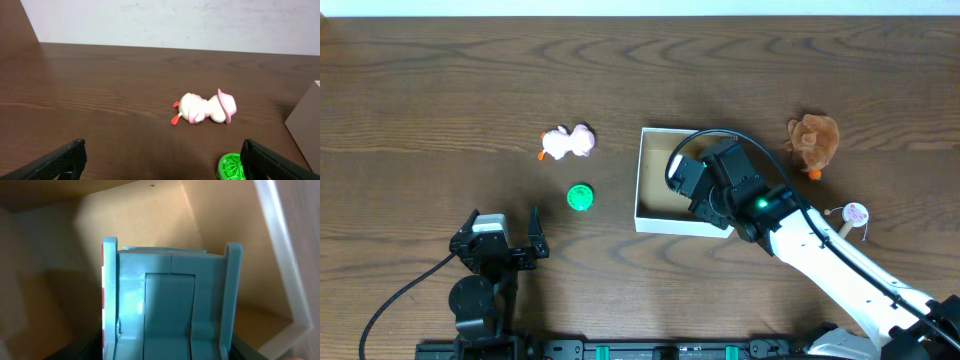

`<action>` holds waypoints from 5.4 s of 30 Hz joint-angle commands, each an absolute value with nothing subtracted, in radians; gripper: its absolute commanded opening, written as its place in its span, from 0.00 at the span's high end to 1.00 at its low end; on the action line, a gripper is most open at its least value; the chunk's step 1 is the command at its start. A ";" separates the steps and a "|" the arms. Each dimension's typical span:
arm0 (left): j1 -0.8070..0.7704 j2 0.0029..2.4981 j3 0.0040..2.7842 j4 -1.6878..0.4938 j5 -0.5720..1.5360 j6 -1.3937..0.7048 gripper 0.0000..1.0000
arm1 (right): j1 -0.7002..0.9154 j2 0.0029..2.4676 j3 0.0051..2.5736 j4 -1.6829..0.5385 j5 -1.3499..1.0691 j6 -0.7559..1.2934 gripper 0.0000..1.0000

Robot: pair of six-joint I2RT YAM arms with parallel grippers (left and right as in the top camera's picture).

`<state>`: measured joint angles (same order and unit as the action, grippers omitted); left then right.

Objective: Pack container

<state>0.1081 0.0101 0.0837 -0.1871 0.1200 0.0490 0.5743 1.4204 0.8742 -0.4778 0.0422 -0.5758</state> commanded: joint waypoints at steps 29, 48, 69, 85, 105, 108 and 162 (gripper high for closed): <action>0.104 0.004 0.069 -0.222 0.119 0.044 0.02 | 0.570 1.427 0.884 -0.505 -0.035 -0.685 0.15; 0.104 0.004 0.069 -0.222 0.119 0.044 0.02 | 0.570 1.135 1.056 -0.505 0.339 -0.134 0.02; 0.104 0.004 0.069 -0.222 0.119 0.044 0.02 | 0.303 0.925 1.052 -0.709 0.489 0.349 0.01; 0.104 0.004 0.069 -0.222 0.119 0.044 0.02 | -0.007 1.374 1.052 -0.574 0.403 0.400 0.01; 0.104 0.004 0.069 -0.222 0.119 0.044 0.02 | -0.051 1.616 1.058 -0.476 0.238 0.231 0.01; 0.104 0.004 0.069 -0.222 0.119 0.044 0.02 | -0.030 1.551 1.067 -0.498 0.280 0.220 0.01; 0.104 0.004 0.069 -0.222 0.119 0.044 0.02 | 0.447 1.518 1.067 -0.506 -0.031 -0.200 0.99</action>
